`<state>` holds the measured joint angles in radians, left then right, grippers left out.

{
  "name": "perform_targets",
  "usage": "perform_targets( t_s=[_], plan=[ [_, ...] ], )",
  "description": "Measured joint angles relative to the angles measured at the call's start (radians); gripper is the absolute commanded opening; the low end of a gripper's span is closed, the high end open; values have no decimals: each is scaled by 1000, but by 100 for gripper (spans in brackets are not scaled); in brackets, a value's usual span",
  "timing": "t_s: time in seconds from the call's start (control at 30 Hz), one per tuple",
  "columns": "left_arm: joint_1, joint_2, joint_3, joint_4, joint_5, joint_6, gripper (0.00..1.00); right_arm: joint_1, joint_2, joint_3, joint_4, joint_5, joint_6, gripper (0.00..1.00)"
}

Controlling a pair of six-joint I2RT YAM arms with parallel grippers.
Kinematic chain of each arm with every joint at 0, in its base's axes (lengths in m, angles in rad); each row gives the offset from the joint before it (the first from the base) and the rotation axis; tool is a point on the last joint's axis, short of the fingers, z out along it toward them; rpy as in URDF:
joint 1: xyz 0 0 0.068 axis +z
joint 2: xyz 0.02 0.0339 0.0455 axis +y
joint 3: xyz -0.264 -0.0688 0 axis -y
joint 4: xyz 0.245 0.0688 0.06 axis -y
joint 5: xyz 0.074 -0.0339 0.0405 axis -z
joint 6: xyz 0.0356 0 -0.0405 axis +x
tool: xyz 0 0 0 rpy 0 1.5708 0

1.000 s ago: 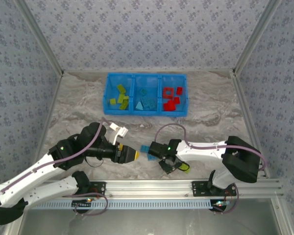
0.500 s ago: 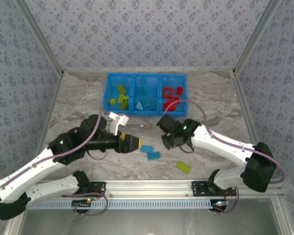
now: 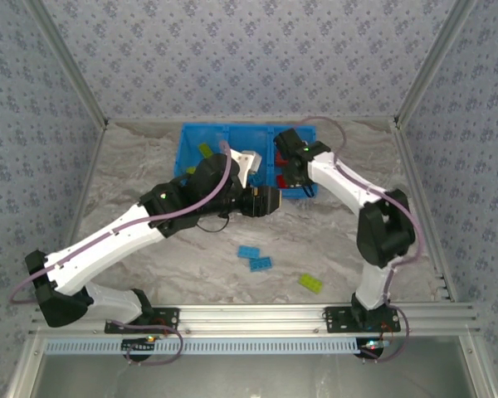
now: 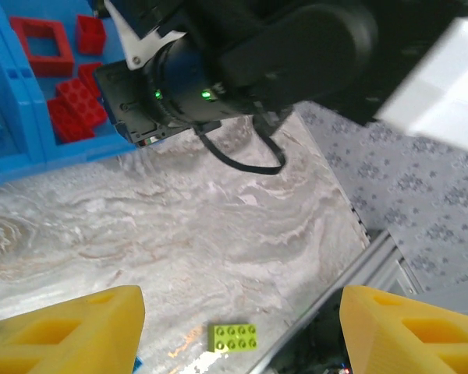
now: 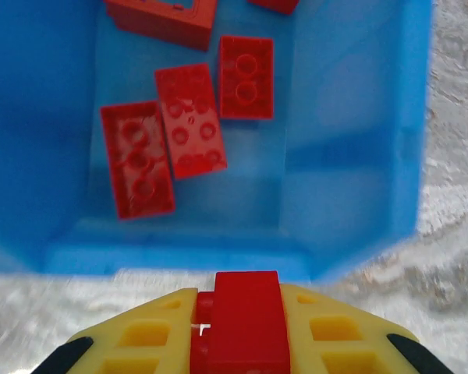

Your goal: Sort the legos into containers by color

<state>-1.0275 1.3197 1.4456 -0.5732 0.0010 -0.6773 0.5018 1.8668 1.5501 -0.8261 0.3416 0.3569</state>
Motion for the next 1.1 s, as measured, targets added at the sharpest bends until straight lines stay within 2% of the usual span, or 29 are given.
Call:
perform_targets(
  t_s=[0.2,0.37,0.43,0.53,0.6,0.7,0.9,1.1],
  plan=[
    [0,6,5,-2,-29,7,67,-18,169,99,7,48,-9,22],
    [0,6,-2,0,-29,7,67,-29,239,145,7,72,-8,24],
    [0,6,-13,0,-29,7,67,-35,249,145,4,75,-7,28],
    [0,6,-24,-1,-29,7,67,-40,256,148,3,81,-2,42],
    [0,6,-27,-1,-29,7,67,-39,258,150,4,81,-3,50],
    [0,6,-27,-2,-29,7,67,-34,258,156,3,84,-5,54],
    [0,-1,-42,-2,-28,12,67,-23,222,163,1,86,-7,53],
    [-4,-27,-69,-9,-9,49,67,-2,58,227,-16,80,-13,53]
  ],
)
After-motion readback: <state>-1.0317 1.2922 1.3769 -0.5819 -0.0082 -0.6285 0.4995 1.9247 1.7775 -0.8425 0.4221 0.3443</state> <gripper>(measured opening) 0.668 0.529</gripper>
